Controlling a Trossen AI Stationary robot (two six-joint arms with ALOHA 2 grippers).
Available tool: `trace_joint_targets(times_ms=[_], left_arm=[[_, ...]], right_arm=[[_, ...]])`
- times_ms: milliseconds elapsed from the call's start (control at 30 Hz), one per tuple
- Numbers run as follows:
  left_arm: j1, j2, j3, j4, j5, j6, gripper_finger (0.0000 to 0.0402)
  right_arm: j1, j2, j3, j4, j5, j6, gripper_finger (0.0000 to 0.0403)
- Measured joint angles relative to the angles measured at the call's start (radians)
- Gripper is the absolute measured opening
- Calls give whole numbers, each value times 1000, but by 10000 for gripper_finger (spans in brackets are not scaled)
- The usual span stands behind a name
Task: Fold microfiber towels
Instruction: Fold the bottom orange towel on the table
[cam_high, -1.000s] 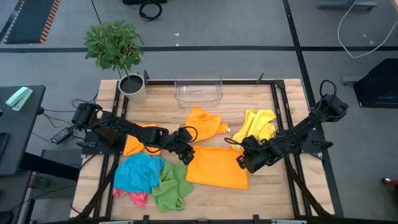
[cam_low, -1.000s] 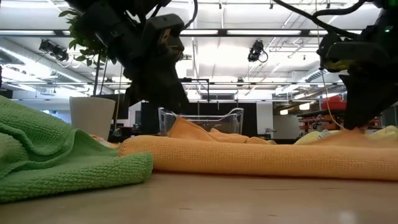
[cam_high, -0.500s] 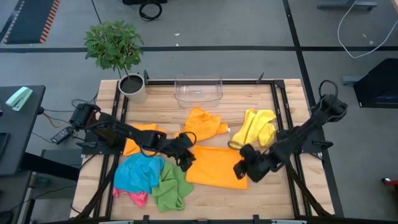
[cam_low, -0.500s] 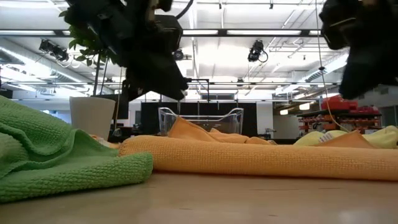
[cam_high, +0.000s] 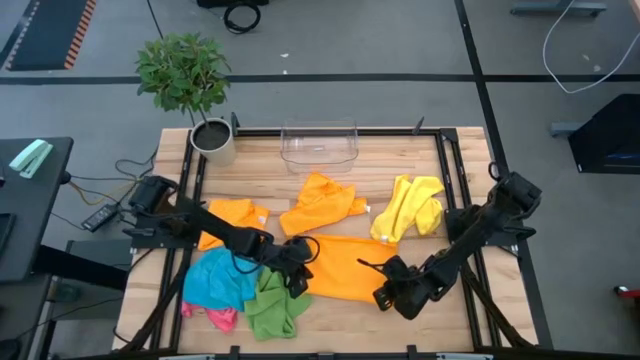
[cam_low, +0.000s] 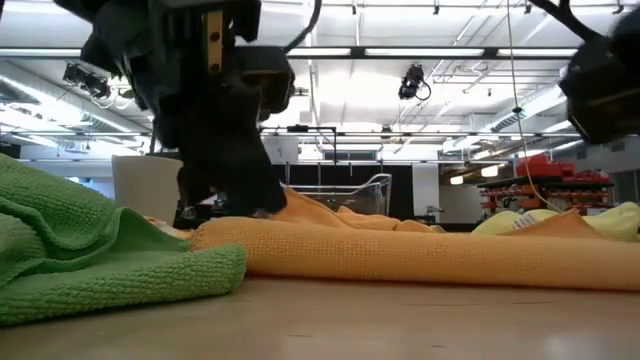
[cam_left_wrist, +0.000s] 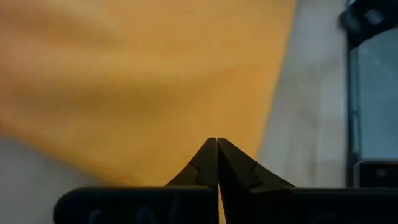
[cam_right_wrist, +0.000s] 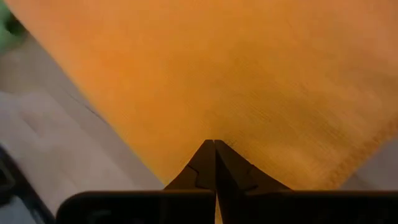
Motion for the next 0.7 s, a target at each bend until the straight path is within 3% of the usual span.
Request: trace_joint_targets(times_ms=[167,367,500,700], left_arm=[[-27,78,-1,81,57,-56,7],[-34,107,14,253,194,-9,18],[21,13,15,241,190,79,10],[104,-86,15,237,187,214,16]], right_arm=[[21,-17,5,-111,-73,-19,3],[58,-155,-3,-382,-132,-20,2],[62,-284,-2,-455,-96,-35,2],[36,-377,-1,-382,60,-29,2]])
